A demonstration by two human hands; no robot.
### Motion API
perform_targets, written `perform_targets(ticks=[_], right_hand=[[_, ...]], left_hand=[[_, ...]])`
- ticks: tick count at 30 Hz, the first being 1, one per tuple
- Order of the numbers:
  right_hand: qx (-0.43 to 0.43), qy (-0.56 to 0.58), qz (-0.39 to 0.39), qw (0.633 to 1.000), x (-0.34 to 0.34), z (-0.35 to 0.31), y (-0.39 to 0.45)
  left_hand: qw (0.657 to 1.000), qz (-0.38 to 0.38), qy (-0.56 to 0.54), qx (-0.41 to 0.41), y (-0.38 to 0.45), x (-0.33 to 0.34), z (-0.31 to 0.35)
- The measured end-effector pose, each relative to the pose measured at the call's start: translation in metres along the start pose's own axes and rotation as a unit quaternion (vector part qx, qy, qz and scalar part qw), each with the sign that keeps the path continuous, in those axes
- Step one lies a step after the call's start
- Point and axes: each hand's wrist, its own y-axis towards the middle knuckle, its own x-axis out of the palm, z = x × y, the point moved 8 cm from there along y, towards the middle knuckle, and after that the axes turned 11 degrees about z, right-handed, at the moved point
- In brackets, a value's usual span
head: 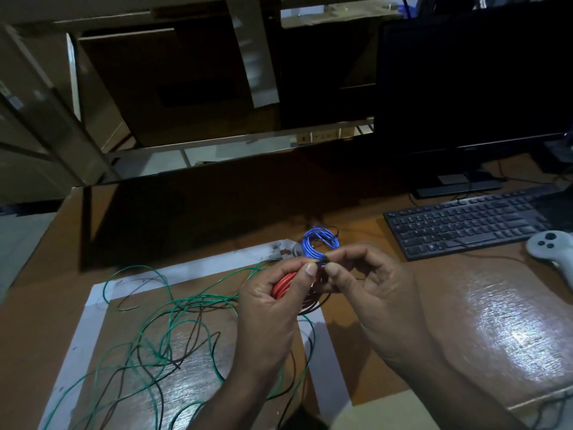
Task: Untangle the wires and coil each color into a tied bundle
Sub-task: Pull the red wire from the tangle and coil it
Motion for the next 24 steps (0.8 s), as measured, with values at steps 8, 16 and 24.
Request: perform_targets(ticks=[8, 16, 24], right_hand=[[0.034, 0.055, 0.011, 0.998, 0.0004, 0.0031, 0.0002], [0.034, 0.049, 0.005, 0.998, 0.0002, 0.0048, -0.0001], [0.027, 0.048, 0.007, 0.998, -0.0002, 0.0033, 0.0005]], left_hand=[[1.000, 0.006, -0.009, -0.005, -0.0001, -0.0014, 0.0005], [1.000, 0.010, -0.003, -0.012, 0.0007, -0.0020, -0.0018], [1.000, 0.005, 0.002, -0.014, 0.0005, -0.0015, -0.0009]])
